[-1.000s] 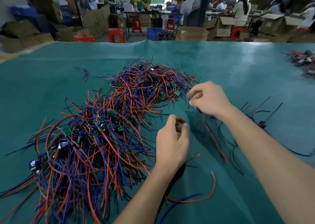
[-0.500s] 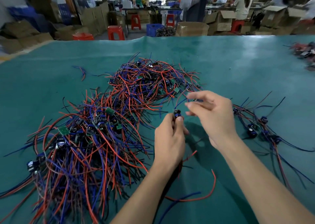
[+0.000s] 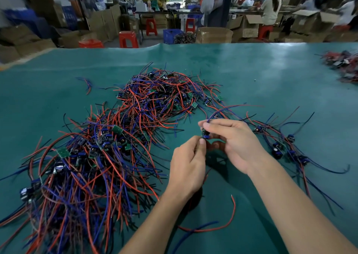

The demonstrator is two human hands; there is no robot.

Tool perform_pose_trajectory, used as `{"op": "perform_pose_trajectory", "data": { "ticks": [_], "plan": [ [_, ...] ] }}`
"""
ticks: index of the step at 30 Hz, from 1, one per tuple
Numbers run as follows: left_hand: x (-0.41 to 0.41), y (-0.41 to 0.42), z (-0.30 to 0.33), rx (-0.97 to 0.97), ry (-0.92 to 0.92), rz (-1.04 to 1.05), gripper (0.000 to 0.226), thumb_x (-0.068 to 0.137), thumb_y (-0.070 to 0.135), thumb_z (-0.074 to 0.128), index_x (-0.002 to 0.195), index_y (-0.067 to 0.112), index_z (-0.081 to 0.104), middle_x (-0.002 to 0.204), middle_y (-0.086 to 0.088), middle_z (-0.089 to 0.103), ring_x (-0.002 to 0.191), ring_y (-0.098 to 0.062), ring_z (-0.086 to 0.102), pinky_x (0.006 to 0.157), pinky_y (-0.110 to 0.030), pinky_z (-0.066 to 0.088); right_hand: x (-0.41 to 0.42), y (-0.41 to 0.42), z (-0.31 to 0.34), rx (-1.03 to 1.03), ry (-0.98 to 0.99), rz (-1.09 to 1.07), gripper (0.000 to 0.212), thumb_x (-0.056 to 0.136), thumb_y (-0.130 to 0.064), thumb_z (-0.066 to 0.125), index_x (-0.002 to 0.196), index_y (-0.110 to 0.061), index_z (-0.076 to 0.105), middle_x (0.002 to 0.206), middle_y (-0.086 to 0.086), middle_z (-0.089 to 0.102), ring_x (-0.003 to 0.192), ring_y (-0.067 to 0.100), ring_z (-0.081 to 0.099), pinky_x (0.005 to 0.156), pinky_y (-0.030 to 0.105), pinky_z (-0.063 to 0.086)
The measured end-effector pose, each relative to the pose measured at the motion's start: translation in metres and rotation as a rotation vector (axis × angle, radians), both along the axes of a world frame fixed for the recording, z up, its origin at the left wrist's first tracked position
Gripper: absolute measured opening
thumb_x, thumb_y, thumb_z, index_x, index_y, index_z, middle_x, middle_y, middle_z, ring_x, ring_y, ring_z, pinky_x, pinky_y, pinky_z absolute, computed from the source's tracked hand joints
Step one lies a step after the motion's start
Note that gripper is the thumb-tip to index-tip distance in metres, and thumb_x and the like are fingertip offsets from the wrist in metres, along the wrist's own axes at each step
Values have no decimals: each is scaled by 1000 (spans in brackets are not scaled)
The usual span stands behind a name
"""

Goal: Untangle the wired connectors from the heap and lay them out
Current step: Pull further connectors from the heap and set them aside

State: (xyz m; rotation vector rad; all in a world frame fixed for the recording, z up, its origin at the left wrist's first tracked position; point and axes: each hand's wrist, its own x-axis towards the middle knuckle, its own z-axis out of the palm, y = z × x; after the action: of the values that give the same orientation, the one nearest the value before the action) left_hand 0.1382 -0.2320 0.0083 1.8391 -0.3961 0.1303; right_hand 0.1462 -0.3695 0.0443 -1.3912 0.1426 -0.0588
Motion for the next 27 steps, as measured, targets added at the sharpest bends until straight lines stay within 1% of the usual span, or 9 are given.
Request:
{"op": "perform_pose_trajectory", "data": {
  "ticks": [2, 5, 7, 10, 16, 20, 23, 25, 27],
  "plan": [
    [0, 0, -1, 31, -21, 13, 38, 95, 43, 38, 77, 15, 56, 54, 10, 48, 55, -20, 42, 57, -43, 41, -2, -4, 1, -66, -17, -18, 16, 76, -19, 81, 89, -9, 82, 85, -3, 72, 70, 10, 57, 59, 23, 40],
    [2, -1, -2, 49, -33, 43, 35, 101, 35, 42, 75, 20, 58, 48, 12, 46, 48, -11, 39, 55, -38, 42, 0, -7, 1, -108, -52, -125, 3, 79, -14, 82, 79, -12, 81, 76, -2, 69, 67, 9, 57, 51, 20, 37],
    [3, -1, -4, 69, -40, 41, 35, 104, 29, 43, 74, 20, 58, 45, 12, 44, 44, -8, 37, 49, -31, 42, 4, -11, -1, -99, -111, -254, 14, 83, -12, 81, 70, -16, 79, 70, -1, 65, 63, 11, 53, 50, 21, 37],
    [2, -1, -4, 128, -77, 37, 34, 103, 29, 44, 73, 23, 56, 46, 15, 46, 45, -8, 40, 47, -19, 27, 6, -15, -1, -217, -234, -399, 19, 84, -14, 81, 66, -21, 77, 61, -2, 61, 58, 12, 49, 52, 21, 37],
    [0, -4, -7, 202, -115, 16, 33, 96, 42, 37, 74, 25, 54, 50, 14, 50, 47, -12, 42, 53, -31, 34, 5, -46, 9, -160, -311, -732, 21, 83, -15, 80, 65, -26, 75, 61, -9, 65, 60, 13, 53, 59, 26, 41],
    [0, -5, -9, 204, -134, 7, 33, 97, 44, 35, 78, 25, 53, 52, 14, 49, 47, -14, 39, 53, -31, 30, 3, -52, 11, -143, -410, -944, 11, 82, -22, 80, 74, -27, 74, 66, -10, 66, 62, 13, 57, 61, 29, 47],
    [-1, -4, -9, 173, -137, 32, 35, 99, 44, 34, 77, 25, 52, 50, 13, 46, 47, -13, 37, 50, -28, 29, 4, -56, 11, -96, -386, -1062, 12, 86, -28, 75, 76, -25, 70, 70, 1, 63, 55, 15, 53, 55, 32, 42],
    [-1, -4, -9, 89, -114, 54, 35, 102, 41, 35, 76, 25, 52, 47, 11, 42, 44, -11, 36, 44, -16, 28, 4, -60, 11, -35, -325, -1111, 15, 91, -26, 71, 77, -23, 66, 78, 6, 63, 57, 18, 51, 56, 34, 39],
    [0, -4, -8, -8, -65, 77, 34, 106, 33, 38, 77, 24, 53, 46, 9, 38, 41, -9, 35, 41, -12, 31, 5, -54, 8, -75, -238, -1034, 20, 95, -25, 68, 75, -21, 64, 75, 3, 64, 55, 16, 49, 51, 32, 37]
  ]
}}
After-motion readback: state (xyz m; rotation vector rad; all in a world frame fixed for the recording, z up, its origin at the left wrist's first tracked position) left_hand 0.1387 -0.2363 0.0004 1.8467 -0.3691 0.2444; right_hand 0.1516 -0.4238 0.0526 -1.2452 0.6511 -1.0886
